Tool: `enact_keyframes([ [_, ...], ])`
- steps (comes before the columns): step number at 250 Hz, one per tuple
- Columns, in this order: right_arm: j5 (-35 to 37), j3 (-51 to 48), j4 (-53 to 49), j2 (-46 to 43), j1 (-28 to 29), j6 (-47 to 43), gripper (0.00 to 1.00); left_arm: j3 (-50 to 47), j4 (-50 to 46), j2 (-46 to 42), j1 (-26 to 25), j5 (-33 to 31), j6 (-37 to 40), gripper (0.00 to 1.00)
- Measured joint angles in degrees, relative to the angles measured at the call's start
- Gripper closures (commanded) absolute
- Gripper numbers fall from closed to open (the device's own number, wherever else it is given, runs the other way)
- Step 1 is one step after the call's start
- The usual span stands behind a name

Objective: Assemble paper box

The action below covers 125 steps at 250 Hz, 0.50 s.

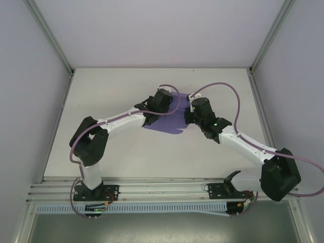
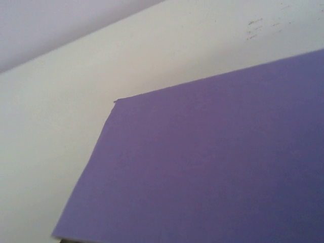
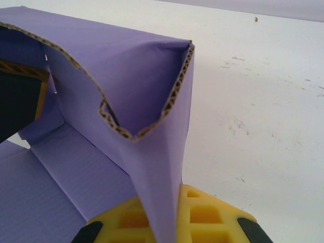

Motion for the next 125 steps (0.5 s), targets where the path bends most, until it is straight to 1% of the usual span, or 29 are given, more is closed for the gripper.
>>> enact_keyframes([
  [46,-0.68,-0.04,1.31,-1.68,0.04,0.22,1.00,9.53,-12.87,1.99,0.72,2.03,-13.64,1.00],
  [69,-1.09,-0.55,2.05,-2.45,0.04,0.33,1.00,11.52,-16.06,2.21,1.01,3.52,-18.58,1.00],
  [87,-1.55,-1.01,2.21,-2.62,0.09,0.44,1.00,11.69,-17.46,2.21,1.36,5.20,-21.16,1.00],
  [110,-1.95,-1.42,2.21,-2.62,0.20,0.46,1.00,11.69,-18.29,2.19,1.68,6.99,-22.27,1.00],
  [125,-1.92,-1.46,2.16,-2.62,0.20,0.44,1.00,10.97,-17.35,1.84,2.05,8.72,-21.94,0.96],
])
